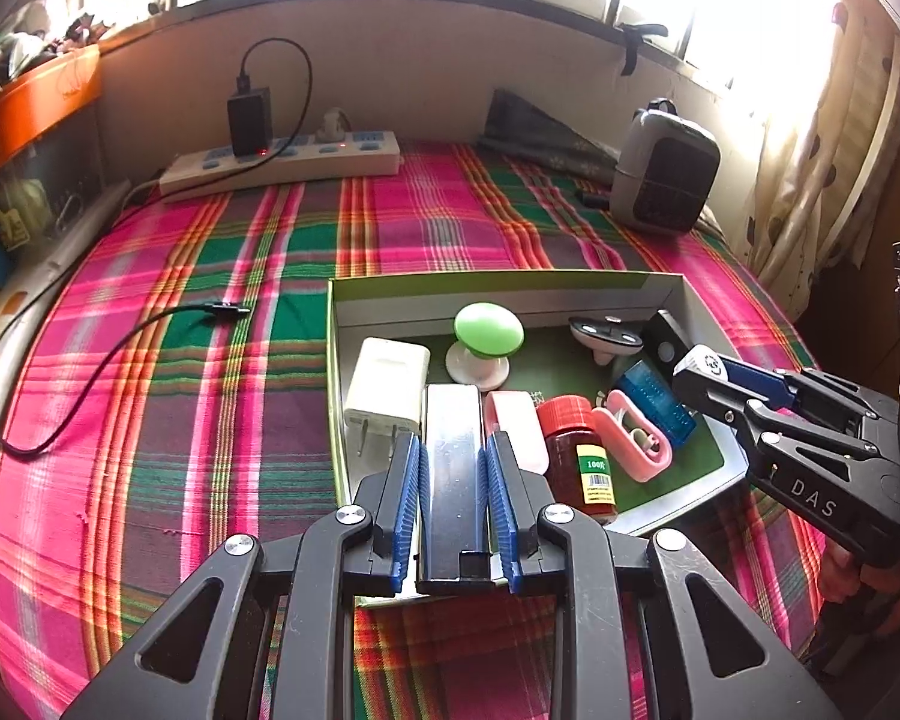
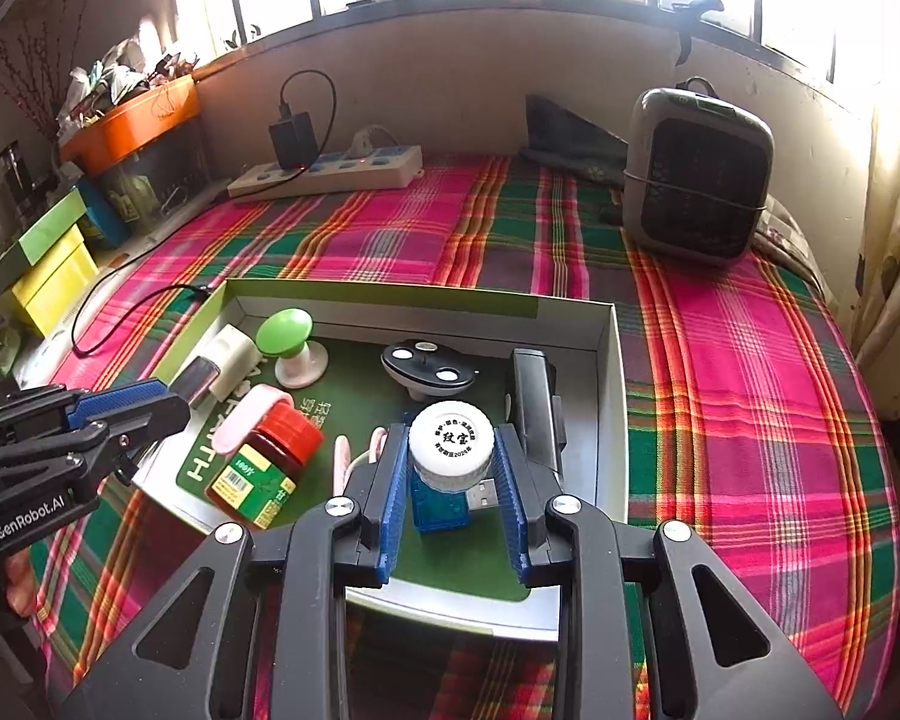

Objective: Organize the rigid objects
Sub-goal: 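Lower the black case and white jar into the tray, opening both tools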

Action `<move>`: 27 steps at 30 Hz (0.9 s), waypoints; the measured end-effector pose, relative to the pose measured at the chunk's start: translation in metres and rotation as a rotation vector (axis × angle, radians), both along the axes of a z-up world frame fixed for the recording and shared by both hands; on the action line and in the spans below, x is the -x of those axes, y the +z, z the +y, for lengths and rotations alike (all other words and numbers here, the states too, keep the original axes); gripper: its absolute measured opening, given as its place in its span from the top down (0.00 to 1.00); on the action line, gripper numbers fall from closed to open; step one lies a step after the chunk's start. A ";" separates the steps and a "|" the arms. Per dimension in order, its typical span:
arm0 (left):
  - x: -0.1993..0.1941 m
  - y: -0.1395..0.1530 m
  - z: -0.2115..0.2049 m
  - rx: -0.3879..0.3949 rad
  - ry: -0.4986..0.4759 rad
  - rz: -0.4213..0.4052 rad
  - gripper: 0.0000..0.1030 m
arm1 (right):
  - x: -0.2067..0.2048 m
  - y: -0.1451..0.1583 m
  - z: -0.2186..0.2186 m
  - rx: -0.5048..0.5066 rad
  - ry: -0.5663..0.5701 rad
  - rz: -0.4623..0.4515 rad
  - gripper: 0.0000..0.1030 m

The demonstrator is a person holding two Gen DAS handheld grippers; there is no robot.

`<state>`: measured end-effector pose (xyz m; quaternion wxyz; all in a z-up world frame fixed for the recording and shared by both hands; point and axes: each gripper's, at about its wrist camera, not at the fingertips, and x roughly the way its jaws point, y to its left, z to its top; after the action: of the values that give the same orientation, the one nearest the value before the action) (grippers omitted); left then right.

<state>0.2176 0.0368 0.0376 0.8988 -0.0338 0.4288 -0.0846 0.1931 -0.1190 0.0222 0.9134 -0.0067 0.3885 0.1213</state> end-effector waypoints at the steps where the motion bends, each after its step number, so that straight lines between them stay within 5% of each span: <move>1: -0.001 -0.001 0.000 -0.001 0.001 0.003 0.78 | -0.001 -0.001 0.000 -0.001 0.000 0.001 0.72; 27: -0.006 -0.013 0.000 0.015 0.001 0.039 0.78 | -0.012 -0.014 0.007 0.009 0.024 0.012 0.72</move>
<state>0.2239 0.0373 0.0245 0.8899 -0.0424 0.4458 -0.0869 0.2050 -0.1116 0.0078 0.9095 -0.0148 0.3944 0.1306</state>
